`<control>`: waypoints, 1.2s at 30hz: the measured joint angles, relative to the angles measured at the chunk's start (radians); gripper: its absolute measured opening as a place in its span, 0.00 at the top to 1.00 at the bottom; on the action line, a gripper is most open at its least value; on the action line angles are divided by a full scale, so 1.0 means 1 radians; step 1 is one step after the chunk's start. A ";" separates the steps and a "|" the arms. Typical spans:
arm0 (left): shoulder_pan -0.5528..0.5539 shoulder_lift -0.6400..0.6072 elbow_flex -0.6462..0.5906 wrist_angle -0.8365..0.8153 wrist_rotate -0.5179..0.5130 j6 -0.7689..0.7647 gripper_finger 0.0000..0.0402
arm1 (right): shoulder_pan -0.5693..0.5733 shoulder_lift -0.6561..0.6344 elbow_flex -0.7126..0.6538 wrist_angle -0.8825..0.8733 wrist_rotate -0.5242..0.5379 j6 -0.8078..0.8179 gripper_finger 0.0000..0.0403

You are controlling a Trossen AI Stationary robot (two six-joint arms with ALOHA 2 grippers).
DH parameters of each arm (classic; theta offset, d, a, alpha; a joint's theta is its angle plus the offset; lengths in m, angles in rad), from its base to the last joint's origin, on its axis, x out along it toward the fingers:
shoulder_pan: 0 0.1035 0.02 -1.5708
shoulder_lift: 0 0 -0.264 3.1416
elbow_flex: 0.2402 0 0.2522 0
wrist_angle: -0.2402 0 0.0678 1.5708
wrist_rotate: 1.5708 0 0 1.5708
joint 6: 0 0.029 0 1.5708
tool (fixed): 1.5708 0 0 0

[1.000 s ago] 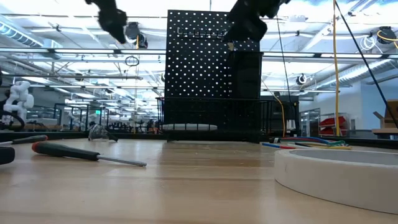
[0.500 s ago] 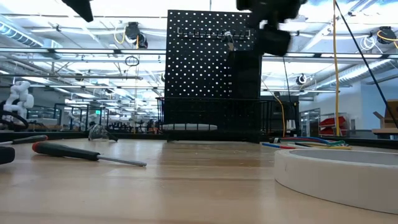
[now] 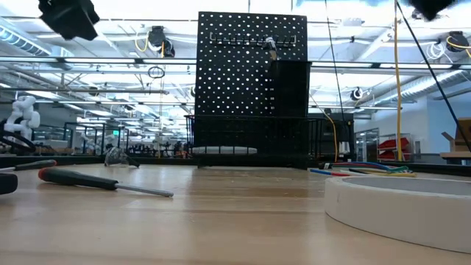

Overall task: Hang tools onto peg board
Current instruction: Put the silver cutter into the wire basket on the pegboard

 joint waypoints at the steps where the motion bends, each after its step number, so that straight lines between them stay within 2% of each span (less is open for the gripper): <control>1: 0.000 0.000 -0.025 0.050 0.001 0.000 0.27 | 0.030 0.000 0.000 -0.029 -0.001 0.058 0.32; 4: 0.001 0.000 -0.071 0.149 0.000 0.000 0.27 | 0.109 -0.001 -0.005 -0.107 -0.001 0.198 0.32; 8: 0.001 0.000 -0.079 0.193 0.019 0.022 0.27 | 0.197 -0.022 -0.071 -0.090 -0.009 0.311 0.32; 16: 0.001 0.000 -0.079 0.235 0.026 0.047 0.27 | 0.298 -0.089 -0.339 0.148 -0.018 0.558 0.32; 27: -0.001 0.000 -0.079 0.235 0.029 0.018 0.27 | 0.357 -0.089 -0.563 0.391 -0.026 0.609 0.33; 31: 0.011 0.000 -0.079 0.242 0.028 0.018 0.27 | 0.357 -0.096 -0.616 0.483 -0.046 0.608 0.44; 36: 0.018 0.000 -0.079 0.251 -0.010 0.018 0.27 | 0.347 -0.094 -0.618 0.476 -0.045 0.608 0.70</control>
